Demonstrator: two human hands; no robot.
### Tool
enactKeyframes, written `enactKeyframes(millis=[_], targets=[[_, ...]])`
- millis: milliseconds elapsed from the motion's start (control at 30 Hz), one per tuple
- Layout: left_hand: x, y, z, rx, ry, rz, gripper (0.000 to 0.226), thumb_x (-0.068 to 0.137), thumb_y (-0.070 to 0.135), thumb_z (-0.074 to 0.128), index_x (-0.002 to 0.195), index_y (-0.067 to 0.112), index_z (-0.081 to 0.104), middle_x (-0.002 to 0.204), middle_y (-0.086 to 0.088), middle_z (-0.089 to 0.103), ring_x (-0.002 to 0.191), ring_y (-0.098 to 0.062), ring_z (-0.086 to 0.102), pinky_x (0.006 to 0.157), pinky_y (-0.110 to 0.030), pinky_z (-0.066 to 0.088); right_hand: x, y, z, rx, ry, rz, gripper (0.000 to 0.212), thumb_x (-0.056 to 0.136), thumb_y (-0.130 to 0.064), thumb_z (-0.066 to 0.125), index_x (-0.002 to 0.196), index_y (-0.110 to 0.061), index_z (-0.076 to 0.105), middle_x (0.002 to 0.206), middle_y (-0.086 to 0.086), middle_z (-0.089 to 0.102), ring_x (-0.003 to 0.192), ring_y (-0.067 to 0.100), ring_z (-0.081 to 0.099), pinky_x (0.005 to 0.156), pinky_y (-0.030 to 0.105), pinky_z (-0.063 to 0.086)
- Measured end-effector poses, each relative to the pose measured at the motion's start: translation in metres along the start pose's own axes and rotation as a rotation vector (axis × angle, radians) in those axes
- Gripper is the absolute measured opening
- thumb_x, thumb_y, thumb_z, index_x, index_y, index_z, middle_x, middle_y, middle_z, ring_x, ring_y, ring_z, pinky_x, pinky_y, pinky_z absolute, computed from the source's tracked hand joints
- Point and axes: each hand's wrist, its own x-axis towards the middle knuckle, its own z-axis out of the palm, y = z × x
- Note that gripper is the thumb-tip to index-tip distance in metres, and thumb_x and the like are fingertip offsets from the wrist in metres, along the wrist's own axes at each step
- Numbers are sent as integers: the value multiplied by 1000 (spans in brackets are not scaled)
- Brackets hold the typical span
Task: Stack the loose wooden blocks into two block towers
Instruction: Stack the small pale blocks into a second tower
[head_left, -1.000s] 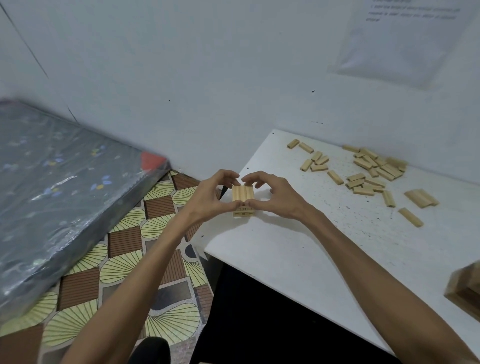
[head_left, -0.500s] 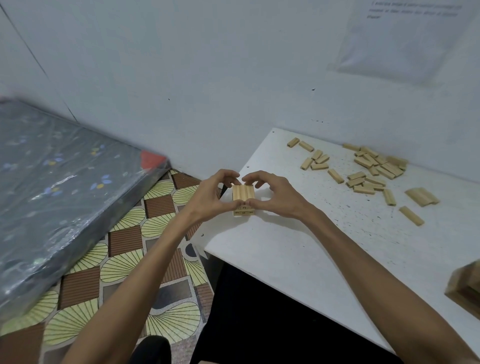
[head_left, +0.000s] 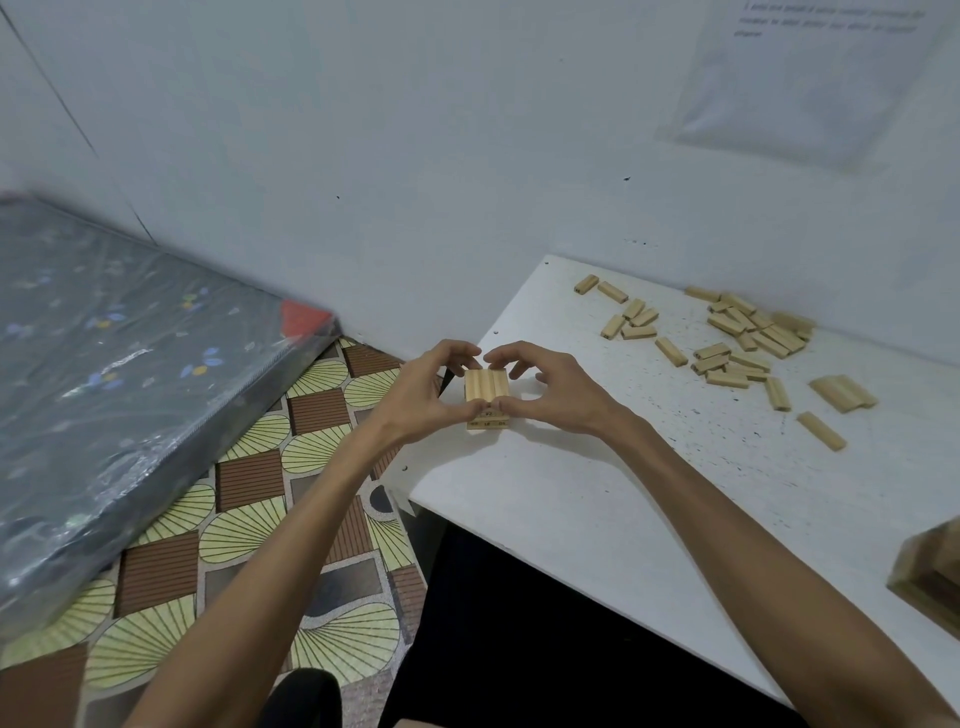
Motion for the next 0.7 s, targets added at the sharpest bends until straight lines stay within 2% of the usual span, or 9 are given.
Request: enactKeyframes(millis=[233, 333, 433, 567, 700], targets=[[-2, 0, 0, 5, -11, -14, 67, 78, 45, 78, 137, 23, 54, 122, 13, 67, 118, -11, 61, 107, -44, 49, 0, 0, 0, -12, -1, 2, 55, 86, -34, 82, 134, -41, 58, 126, -21, 64, 115, 4, 60, 94, 26, 47], [-7, 1, -2, -34, 1, -39, 63, 88, 50, 67, 142, 21, 50, 129, 14, 67, 124, -9, 59, 110, -40, 45, -3, -2, 0, -34, -9, 2, 57, 90, -37, 76, 141, -43, 51, 133, -23, 60, 121, 2, 56, 96, 27, 46], [-11, 0, -5, -60, 2, -48, 60, 93, 45, 61, 145, 19, 48, 132, 13, 66, 127, -11, 58, 109, -35, 43, -4, -2, -1, -46, -4, 3, 53, 94, -33, 69, 143, -43, 49, 138, -24, 57, 125, 1, 54, 98, 30, 45], [-11, -2, -7, -7, -23, -30, 63, 87, 38, 71, 144, 22, 50, 132, 17, 65, 125, -6, 58, 108, -30, 42, -4, -4, -1, -49, -11, -18, 56, 90, -30, 75, 140, -40, 53, 138, -24, 58, 126, 1, 55, 99, 27, 45], [-9, -4, -5, 28, -24, -8, 72, 81, 36, 84, 144, 22, 52, 131, 19, 66, 122, -2, 58, 104, -24, 43, -3, -6, -1, -34, -1, -25, 66, 82, -38, 86, 140, -39, 55, 135, -25, 60, 125, 0, 55, 99, 27, 46]])
